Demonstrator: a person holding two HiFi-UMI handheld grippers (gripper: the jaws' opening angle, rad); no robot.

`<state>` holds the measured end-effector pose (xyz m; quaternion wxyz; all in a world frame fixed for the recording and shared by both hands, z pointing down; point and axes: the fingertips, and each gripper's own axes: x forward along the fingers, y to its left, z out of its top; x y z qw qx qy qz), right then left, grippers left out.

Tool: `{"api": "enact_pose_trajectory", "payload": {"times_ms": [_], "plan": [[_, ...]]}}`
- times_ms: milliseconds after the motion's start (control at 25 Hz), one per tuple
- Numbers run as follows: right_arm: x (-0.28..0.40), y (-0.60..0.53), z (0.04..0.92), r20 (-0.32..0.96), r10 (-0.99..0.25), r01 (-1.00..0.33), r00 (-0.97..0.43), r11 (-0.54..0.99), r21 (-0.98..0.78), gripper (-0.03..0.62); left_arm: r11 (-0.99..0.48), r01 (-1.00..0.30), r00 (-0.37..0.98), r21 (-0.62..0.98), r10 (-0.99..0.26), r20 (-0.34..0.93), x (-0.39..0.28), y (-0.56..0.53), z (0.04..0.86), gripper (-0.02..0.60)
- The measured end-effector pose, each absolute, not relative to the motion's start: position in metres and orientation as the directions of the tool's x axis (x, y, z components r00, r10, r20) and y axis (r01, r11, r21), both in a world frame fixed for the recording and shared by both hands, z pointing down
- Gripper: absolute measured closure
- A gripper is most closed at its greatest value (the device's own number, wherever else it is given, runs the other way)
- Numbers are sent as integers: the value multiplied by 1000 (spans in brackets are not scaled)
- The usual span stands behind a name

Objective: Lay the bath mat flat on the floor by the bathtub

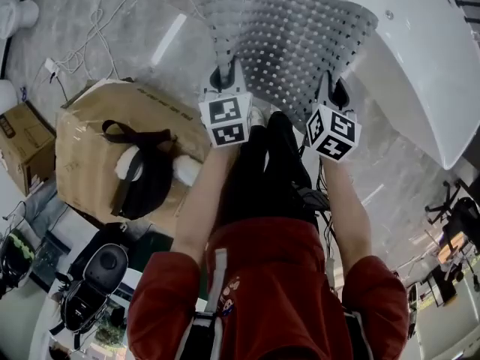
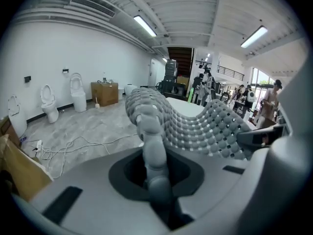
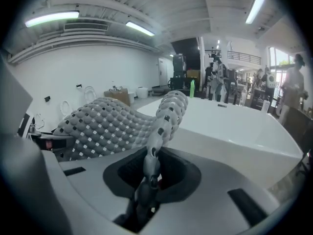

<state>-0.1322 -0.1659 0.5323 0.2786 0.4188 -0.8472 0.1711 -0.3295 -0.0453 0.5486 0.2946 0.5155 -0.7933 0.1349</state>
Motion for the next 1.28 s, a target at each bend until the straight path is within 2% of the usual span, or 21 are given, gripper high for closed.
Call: {"api": "enact_pose_trajectory", "payload": {"times_ms": [640, 1280], "plan": [[-133, -210, 753, 761, -541, -866, -358, 498, -54, 528, 370, -927, -212, 61, -651, 729, -364, -109, 762, 529], [-141, -264, 969, 838, -470, -887, -277, 460, -35, 528, 302, -953, -184, -5, -569, 801, -386, -177, 982, 529]]}}
